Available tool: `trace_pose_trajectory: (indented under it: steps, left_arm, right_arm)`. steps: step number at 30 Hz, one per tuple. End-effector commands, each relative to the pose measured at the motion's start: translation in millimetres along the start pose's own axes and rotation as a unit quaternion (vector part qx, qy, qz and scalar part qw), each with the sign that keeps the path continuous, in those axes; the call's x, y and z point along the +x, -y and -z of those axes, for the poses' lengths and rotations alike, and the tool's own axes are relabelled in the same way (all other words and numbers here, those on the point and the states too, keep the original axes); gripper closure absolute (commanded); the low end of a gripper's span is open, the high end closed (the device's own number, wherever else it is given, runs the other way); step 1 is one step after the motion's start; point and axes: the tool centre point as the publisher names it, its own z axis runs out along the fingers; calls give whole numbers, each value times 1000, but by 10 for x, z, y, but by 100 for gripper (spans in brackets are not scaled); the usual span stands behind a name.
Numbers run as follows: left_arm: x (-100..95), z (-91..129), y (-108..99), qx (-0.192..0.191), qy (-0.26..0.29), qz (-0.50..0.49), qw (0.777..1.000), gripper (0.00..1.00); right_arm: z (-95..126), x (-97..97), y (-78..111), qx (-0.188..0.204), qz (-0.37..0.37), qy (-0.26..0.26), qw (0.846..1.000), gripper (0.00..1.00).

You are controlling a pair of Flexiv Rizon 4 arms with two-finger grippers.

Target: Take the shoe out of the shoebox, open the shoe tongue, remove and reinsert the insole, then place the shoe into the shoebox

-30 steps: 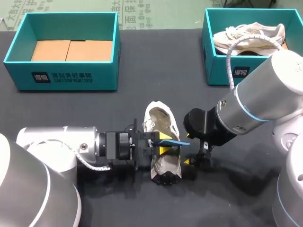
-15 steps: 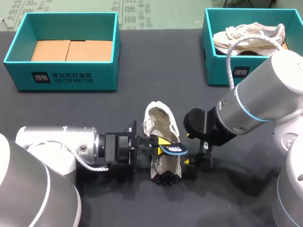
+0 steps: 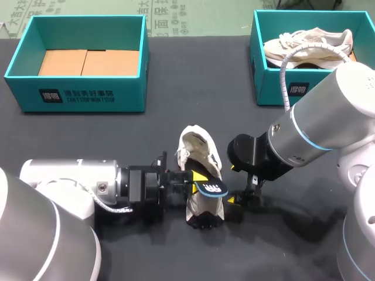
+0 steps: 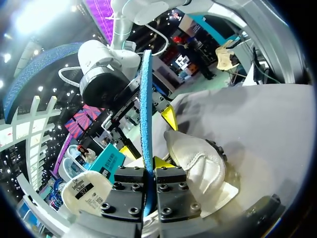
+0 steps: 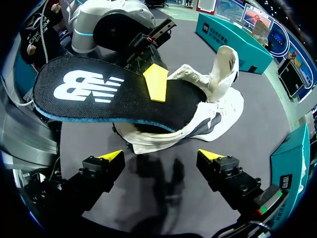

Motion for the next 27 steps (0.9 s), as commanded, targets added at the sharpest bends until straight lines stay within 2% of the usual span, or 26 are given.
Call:
trace_pose_trajectory:
  steps: [1, 15, 22, 24, 27]
  left_arm:
    - [4, -44, -33, -12, 5, -5, 1000, 100]
    - [7, -63, -172, -47, 9, -14, 999, 100]
    - [-17, -64, -135, -32, 11, 16, 999, 100]
    - [-25, -62, -120, -25, 10, 24, 999, 89]
    - [-36, -61, -97, -20, 11, 30, 999, 85]
  right_arm:
    - [-5, 12, 8, -1, 0, 1, 1000, 0]
    - [-5, 12, 8, -1, 0, 1, 1000, 0]
    - [-5, 12, 8, -1, 0, 1, 1000, 0]
    - [-5, 12, 8, -1, 0, 1, 1000, 0]
    - [-5, 12, 8, -1, 0, 1, 1000, 0]
